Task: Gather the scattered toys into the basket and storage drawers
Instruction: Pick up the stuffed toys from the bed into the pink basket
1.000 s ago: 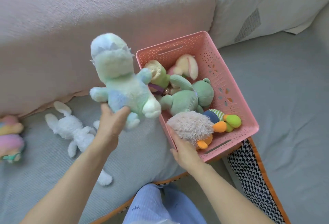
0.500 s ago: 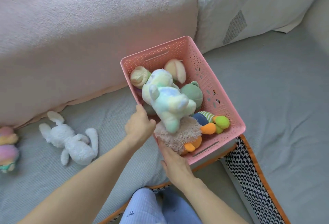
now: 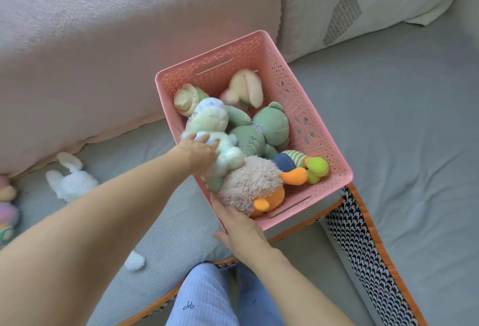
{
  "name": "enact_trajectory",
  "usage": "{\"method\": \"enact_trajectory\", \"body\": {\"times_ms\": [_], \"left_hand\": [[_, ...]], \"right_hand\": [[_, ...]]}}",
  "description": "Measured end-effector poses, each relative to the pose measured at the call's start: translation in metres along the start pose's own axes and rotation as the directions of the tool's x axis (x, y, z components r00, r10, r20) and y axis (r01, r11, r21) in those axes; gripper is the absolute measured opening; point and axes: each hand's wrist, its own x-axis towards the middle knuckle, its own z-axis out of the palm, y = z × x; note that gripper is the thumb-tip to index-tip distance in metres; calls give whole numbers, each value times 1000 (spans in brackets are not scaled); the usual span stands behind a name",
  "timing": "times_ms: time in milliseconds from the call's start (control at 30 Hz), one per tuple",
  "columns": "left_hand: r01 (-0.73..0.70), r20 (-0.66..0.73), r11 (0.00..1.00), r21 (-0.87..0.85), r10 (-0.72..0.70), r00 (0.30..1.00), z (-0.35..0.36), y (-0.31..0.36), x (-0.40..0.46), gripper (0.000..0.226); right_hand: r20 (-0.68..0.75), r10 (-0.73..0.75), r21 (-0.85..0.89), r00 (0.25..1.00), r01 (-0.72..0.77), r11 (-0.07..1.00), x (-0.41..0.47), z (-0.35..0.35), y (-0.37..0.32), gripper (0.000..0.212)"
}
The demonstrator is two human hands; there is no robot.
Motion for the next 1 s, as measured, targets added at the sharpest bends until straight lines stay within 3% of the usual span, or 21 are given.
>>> {"method": "enact_trajectory", "body": {"times_ms": [100,167,200,233,300,333,367,400,533,700,867,1000], "left_hand": [[32,7,998,-57,-32,999,6,2,11,45],[4,-176,967,-254,-51,983,-4,6,6,43],[-40,-339,913,-405,-109,934,-6,8,-1,46],[-114,-499,837,-535,-204,843,-7,9,-12,54],[-238,-699,724,-647,-438,566,8,13,-38,67],[-244,-714,691,-681,-551,433,25,15,-54,67],[-216,-669,641,-737,-644,371,43,18,-68,65],[-164,-581,563,-810,-731,358,67,19,-83,63],[89,-197,268,-959,-862,467,152,22,-119,51],[261,268,-132,-956,-758,594,225,16,-151,49],[140,402,-421,-896,-635,660,265,-10,-149,47],[24,360,-512,-859,-570,739,292,-47,-138,47]], "right_hand": [[-30,-5,-29,1000,4,1000,3,3,1,78],[-73,13,-27,997,-15,1000,1,3,6,78],[-80,19,-11,997,-20,1000,0,3,7,78],[-82,18,-5,996,-19,1000,0,2,8,79],[-91,8,-20,996,-10,1000,-1,3,6,81],[-93,-8,-38,996,4,999,0,3,3,82],[-90,-20,-56,996,15,998,-1,2,2,82],[-75,-41,-82,996,35,996,-2,2,-3,83],[-97,-69,-144,993,55,988,-2,3,-8,90],[-87,-99,-116,991,89,989,5,26,-40,90],[-82,-121,-214,989,101,972,19,74,-87,88],[-65,-130,-236,989,111,965,30,102,-123,89]]}}
